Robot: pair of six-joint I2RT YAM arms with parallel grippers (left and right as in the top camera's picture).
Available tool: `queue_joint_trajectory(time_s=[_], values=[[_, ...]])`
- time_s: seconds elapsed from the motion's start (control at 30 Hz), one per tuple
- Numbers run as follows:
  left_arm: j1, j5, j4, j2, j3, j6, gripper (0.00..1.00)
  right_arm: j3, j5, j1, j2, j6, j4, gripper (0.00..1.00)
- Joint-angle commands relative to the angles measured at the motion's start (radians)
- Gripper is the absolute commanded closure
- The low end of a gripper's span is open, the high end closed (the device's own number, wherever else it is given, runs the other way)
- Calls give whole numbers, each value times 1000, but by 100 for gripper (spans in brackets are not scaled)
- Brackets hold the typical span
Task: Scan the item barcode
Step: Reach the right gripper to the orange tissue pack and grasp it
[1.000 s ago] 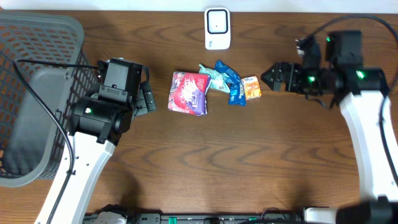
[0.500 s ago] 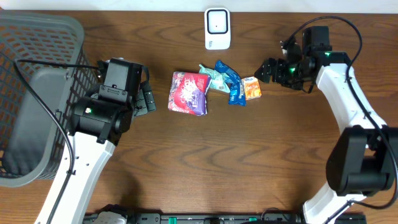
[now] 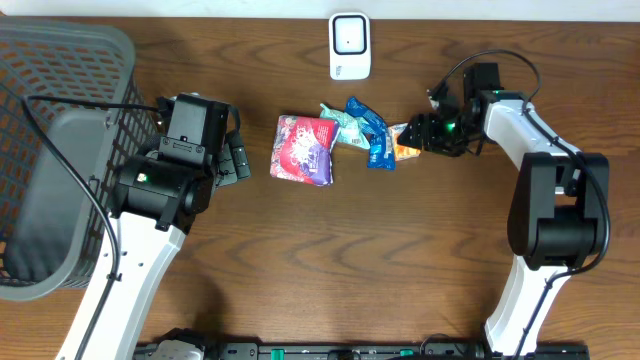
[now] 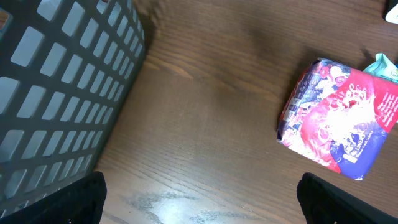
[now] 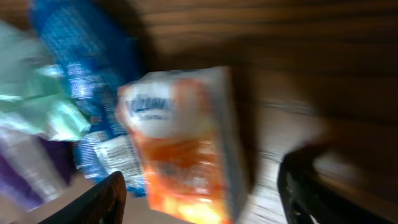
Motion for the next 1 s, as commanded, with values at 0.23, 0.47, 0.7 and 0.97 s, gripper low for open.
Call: queue_joint_trajectory(time_s=[0.23, 0.47, 0.7, 0.97], values=[[4, -13, -3, 4, -2, -5, 2, 17, -25, 1, 51, -34, -15, 99], [4, -13, -3, 4, -2, -5, 2, 18, -275, -57, 42, 0, -99, 99], [4, -13, -3, 4, -2, -5, 2, 18, -596, -182, 42, -282, -294, 99], [4, -13, -4, 4, -2, -5, 2, 18, -612, -184, 42, -857, -657, 99]])
